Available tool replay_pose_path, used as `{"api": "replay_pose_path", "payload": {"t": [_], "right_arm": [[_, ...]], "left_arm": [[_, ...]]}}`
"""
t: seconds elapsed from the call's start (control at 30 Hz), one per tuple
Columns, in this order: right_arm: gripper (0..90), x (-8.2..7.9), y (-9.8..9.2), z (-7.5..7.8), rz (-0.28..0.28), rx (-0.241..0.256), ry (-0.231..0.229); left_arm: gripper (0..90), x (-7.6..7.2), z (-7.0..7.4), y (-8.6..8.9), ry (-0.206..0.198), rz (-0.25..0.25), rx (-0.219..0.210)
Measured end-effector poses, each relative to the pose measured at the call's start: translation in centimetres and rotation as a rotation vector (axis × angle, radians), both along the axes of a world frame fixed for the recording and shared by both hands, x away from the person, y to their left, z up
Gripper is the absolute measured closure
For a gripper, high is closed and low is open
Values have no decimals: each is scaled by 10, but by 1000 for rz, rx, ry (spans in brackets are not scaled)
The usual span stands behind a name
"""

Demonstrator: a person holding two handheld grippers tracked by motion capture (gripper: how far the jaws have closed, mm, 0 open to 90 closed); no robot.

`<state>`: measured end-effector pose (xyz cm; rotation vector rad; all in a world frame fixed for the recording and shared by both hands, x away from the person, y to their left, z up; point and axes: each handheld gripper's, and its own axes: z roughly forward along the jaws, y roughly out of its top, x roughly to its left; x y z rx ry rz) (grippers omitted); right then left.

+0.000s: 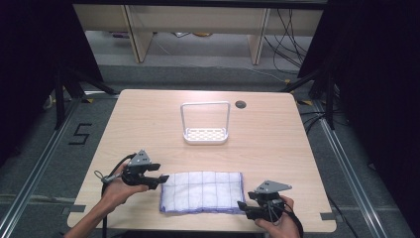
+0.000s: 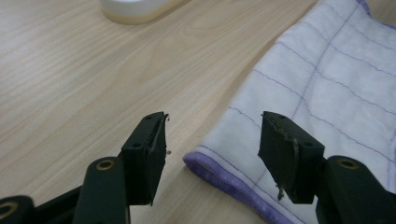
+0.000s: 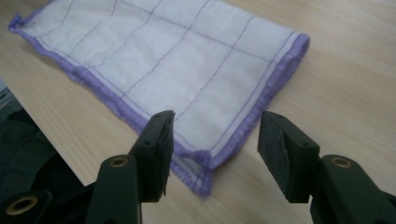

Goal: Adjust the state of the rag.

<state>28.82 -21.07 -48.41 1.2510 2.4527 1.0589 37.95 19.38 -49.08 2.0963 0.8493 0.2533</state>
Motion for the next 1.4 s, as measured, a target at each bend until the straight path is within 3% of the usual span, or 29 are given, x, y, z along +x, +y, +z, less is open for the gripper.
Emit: {"api": "replay_pose_path", "payload": {"t": [0.03,0.07,0.13,0.17,0.2,0.27,0.33,0.4,0.47,0.5,0.63,0.67,0.77,0.8,0.9,1.13,1.17,1.23,1.3,1.4], "right_arm": [[466,-2,3,-1,4,-8,12],[466,-3,5,-1,0,-11,20],[481,-4,7,-4,12,-32,9],[491,-6,8,-4,6,-43,26],[495,-6,9,-6,12,-53,13],[522,-6,11,-9,10,-62,30],[580,-5,10,-12,23,-77,27],[663,-4,8,-14,37,-99,26],[752,-4,8,-16,41,-90,35],[787,-3,7,-17,61,-95,19],[857,-2,9,-16,87,-110,6],[860,-1,9,-15,89,-119,8],[865,13,9,-14,103,-144,-15],[865,19,8,-12,113,-164,-6],[866,41,7,-7,121,-181,-2],[866,93,17,7,154,-191,-24],[865,101,21,9,154,-197,-27],[866,113,28,10,176,-224,-28],[866,120,34,10,185,-245,-14],[866,133,42,7,211,-271,-28]], "left_arm": [[406,3,0,1,5,-21,24],[406,5,-3,-1,18,-10,1],[405,11,-6,-1,40,-25,19],[406,12,-9,-3,51,-14,-4],[413,14,-11,-3,62,-18,-7],[424,17,-15,-4,68,-35,11],[492,17,-18,-6,65,-68,17],[604,12,-20,-8,59,-106,55],[675,9,-19,-8,50,-131,86],[709,7,-19,-9,53,-124,65],[800,0,-18,-6,40,-150,94],[810,-4,-19,-6,48,-138,77],[824,-16,-18,-2,56,-157,85],[825,-22,-19,-3,61,-147,55],[828,-39,-19,0,73,-159,52],[820,-76,-20,-9,106,-174,-31],[817,-80,-20,-11,108,-185,-21],[815,-86,-21,-16,122,-183,-52],[812,-90,-21,-20,117,-208,-38],[810,-95,-23,-26,122,-213,-46]]}}
